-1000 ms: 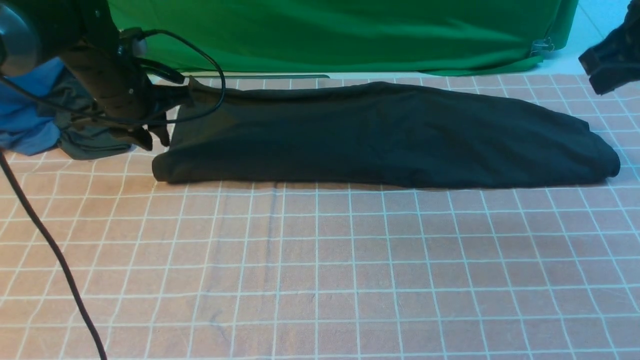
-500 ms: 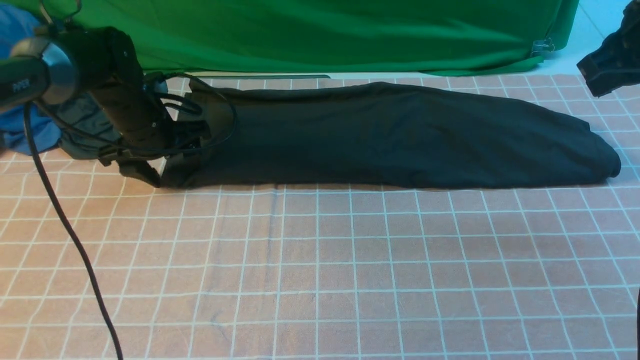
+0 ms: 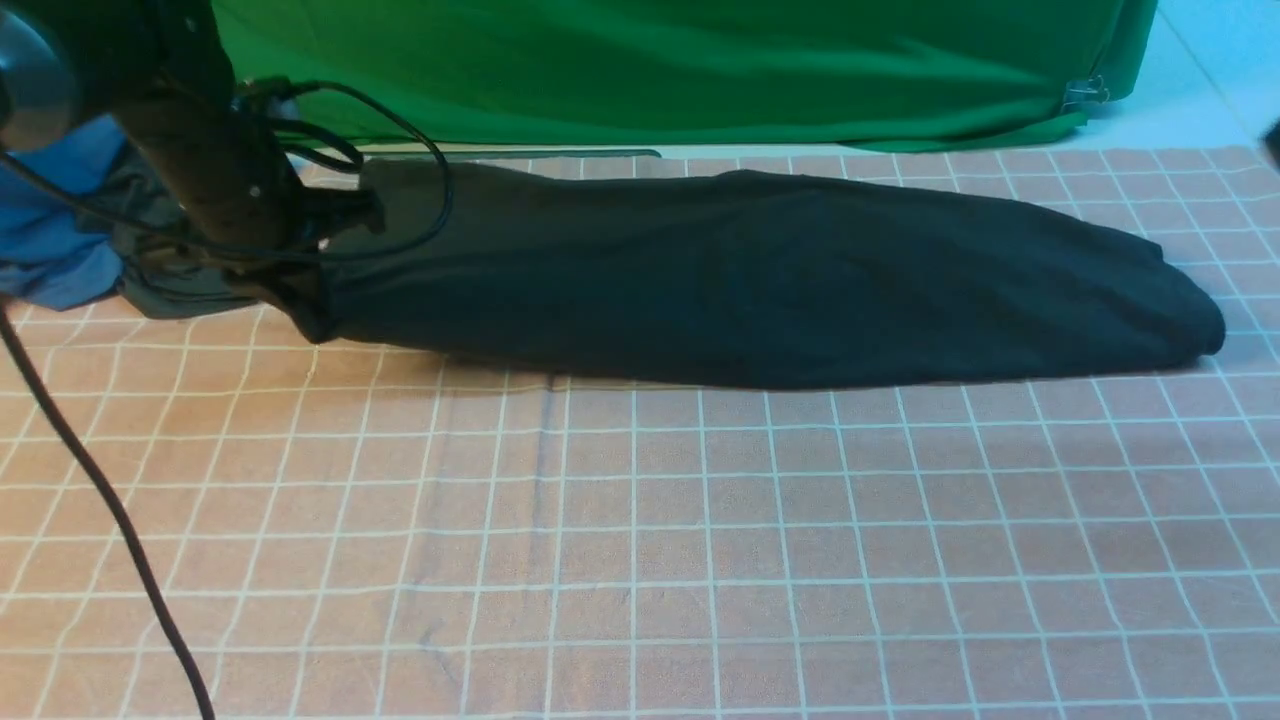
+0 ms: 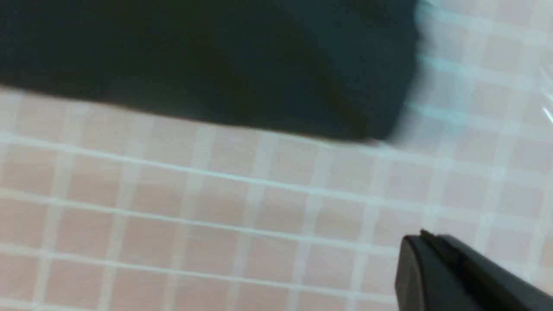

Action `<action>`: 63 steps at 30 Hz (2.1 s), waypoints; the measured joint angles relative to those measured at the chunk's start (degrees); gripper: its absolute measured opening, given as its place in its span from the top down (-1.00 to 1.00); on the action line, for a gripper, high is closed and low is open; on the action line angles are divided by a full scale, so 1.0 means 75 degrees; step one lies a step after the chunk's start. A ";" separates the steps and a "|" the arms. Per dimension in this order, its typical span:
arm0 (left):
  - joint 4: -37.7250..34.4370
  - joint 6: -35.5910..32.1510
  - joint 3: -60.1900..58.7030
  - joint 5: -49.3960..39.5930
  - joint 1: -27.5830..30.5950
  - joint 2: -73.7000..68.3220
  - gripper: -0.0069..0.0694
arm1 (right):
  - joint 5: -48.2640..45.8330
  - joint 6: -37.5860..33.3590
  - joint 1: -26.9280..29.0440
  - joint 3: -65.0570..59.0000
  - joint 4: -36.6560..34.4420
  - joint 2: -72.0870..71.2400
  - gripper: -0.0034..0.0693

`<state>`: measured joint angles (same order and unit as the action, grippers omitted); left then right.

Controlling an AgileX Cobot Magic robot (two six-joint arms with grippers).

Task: Fold a long-sleeved shirt over a pink coffee tablecloth.
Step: 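Pull the folded dark garment lengthwise by its ends to straighten it flat on the table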

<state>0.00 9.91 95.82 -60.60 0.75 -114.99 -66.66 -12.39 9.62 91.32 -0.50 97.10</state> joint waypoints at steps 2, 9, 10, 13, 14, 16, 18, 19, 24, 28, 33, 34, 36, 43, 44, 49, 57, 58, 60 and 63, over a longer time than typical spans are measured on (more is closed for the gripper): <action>0.0101 0.0007 0.0000 -0.0037 0.0062 0.0061 0.69 | -0.0007 0.0145 0.0458 -0.0046 -0.0082 0.0201 0.62; 0.0125 0.0015 0.0000 -0.0045 0.0118 0.0061 0.69 | 0.0543 0.0237 0.0791 -0.0045 -0.0991 0.1245 -0.33; 0.0116 0.0015 0.0000 -0.0045 0.0126 0.0061 0.69 | 0.0802 0.0221 0.0747 -0.0045 -0.1289 0.1566 -0.58; 0.0116 0.0015 0.0000 -0.0037 0.0126 0.0061 0.69 | 0.1051 0.0221 0.0674 0.0023 -0.1616 0.2199 -0.81; 0.0116 0.0015 0.0000 -0.0037 0.0126 0.0061 0.69 | 0.1082 0.0221 0.0651 0.0078 -0.1659 0.2374 -0.83; 0.0116 0.0015 0.0000 -0.0031 0.0126 0.0061 0.69 | 0.1114 0.0221 0.0604 0.0232 -0.1709 0.2709 -0.86; 0.0116 0.0015 0.0000 -0.0017 0.0126 0.0061 0.69 | 0.1123 0.0211 0.0550 0.0479 -0.1796 0.3079 -0.87; 0.0116 0.0015 0.0000 -0.0017 0.0126 0.0061 0.69 | 0.1116 0.0187 0.0517 0.0580 -0.1856 0.3265 -0.87; 0.0116 0.0024 0.0000 -0.0003 0.0126 0.0061 0.69 | 0.1077 0.0019 0.0362 0.0791 -0.2096 0.3626 -0.76; 0.0116 0.0027 0.0000 0.0012 0.0126 0.0061 0.69 | 0.1132 -0.0014 0.0271 0.0806 -0.2135 0.3715 -0.12; 0.0141 0.0027 0.0000 -0.0202 0.0126 0.0076 0.69 | 0.1029 -0.0277 0.0265 0.0806 -0.2156 0.3715 0.70; 0.0164 0.0027 0.0000 -0.0249 0.0126 0.0086 0.69 | 0.0936 -0.0296 0.0265 0.0806 -0.2143 0.3688 0.71; 0.0225 0.0027 -0.0007 -0.0374 0.0126 0.0168 0.69 | 0.0507 -0.0307 0.0271 0.0806 -0.2004 0.3580 0.71; 0.0306 0.0033 -0.0336 -0.0986 0.0134 0.0950 0.69 | -0.0248 0.0007 0.0271 0.0031 -0.1157 0.2276 0.71; 0.0306 0.0062 -0.0636 -0.1008 0.0141 0.1267 0.69 | -0.0263 0.0032 0.0271 -0.0463 -0.1063 0.1839 0.71; 0.0279 0.0402 -0.2679 -0.1008 0.0423 0.2824 0.69 | -0.0301 0.0175 0.0271 -0.2727 -0.0709 -0.0143 0.71; 0.0277 0.0788 -0.5585 -0.0794 0.0914 0.5258 0.69 | 0.0089 0.0325 0.0276 -0.5633 -0.0659 -0.2168 0.71; 0.0277 0.0819 -0.5873 -0.0656 0.0930 0.5533 0.69 | 0.0228 0.0378 0.0276 -0.5912 -0.0639 -0.2363 0.71; 0.0277 0.0828 -0.6362 -0.0411 0.0967 0.6026 0.69 | 0.0546 0.0425 0.0276 -0.6374 -0.0602 -0.2648 0.71; 0.0271 0.0828 -0.6839 -0.0103 0.0966 0.6411 0.69 | 0.0868 0.0442 0.0276 -0.6780 -0.0529 -0.2773 0.69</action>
<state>2.03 16.12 44.53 -61.37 7.99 -66.91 -60.15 -9.08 11.69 40.47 -4.47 76.30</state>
